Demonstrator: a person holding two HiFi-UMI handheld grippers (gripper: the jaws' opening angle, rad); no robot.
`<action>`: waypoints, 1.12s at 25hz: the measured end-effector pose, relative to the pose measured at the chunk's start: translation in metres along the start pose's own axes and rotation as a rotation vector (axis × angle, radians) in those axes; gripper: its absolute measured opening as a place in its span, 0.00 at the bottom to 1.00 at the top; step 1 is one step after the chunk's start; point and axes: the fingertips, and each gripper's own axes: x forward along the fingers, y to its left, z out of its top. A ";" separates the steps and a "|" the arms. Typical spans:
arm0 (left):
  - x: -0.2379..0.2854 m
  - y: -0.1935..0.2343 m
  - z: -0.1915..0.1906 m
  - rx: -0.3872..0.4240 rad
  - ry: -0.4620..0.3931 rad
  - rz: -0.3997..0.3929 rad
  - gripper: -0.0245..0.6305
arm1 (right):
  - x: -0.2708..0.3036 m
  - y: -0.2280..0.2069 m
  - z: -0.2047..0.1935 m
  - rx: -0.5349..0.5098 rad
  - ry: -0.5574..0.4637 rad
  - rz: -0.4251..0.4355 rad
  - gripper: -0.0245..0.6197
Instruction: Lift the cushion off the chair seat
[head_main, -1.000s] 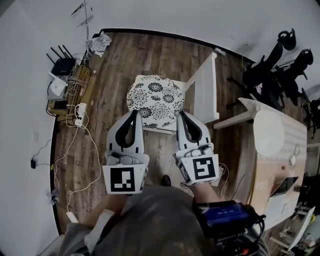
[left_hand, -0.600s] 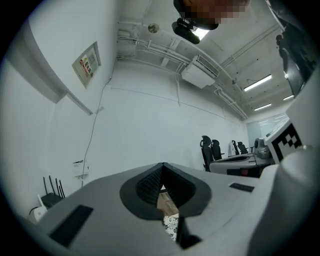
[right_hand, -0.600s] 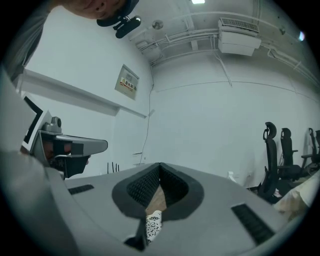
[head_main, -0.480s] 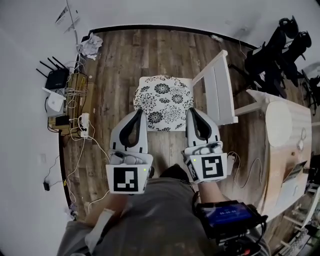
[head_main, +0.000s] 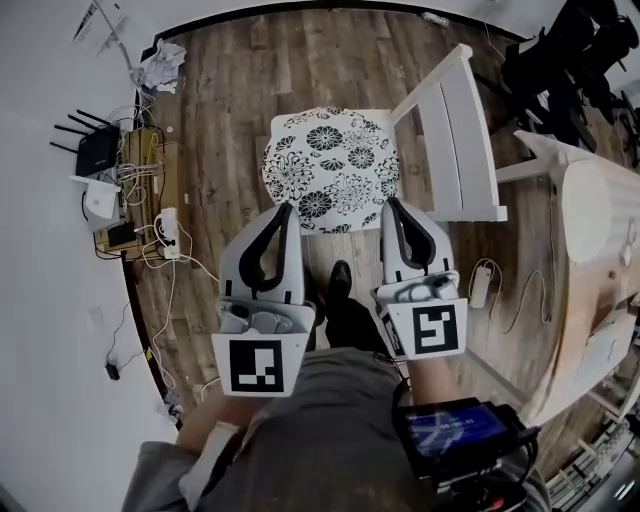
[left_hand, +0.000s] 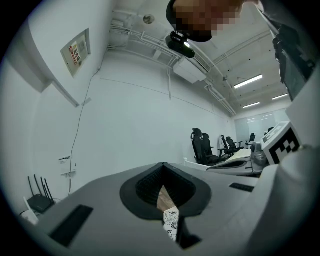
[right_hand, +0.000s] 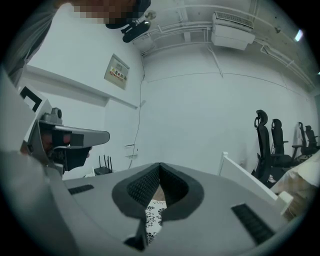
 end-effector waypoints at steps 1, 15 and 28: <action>0.004 -0.001 -0.009 0.008 0.005 -0.009 0.05 | 0.003 -0.002 -0.010 0.006 0.008 -0.001 0.04; 0.046 -0.005 -0.148 -0.015 0.047 -0.028 0.05 | 0.039 -0.012 -0.165 0.059 0.081 -0.010 0.04; 0.074 -0.009 -0.277 -0.016 0.097 -0.060 0.05 | 0.061 -0.006 -0.334 0.118 0.223 0.015 0.16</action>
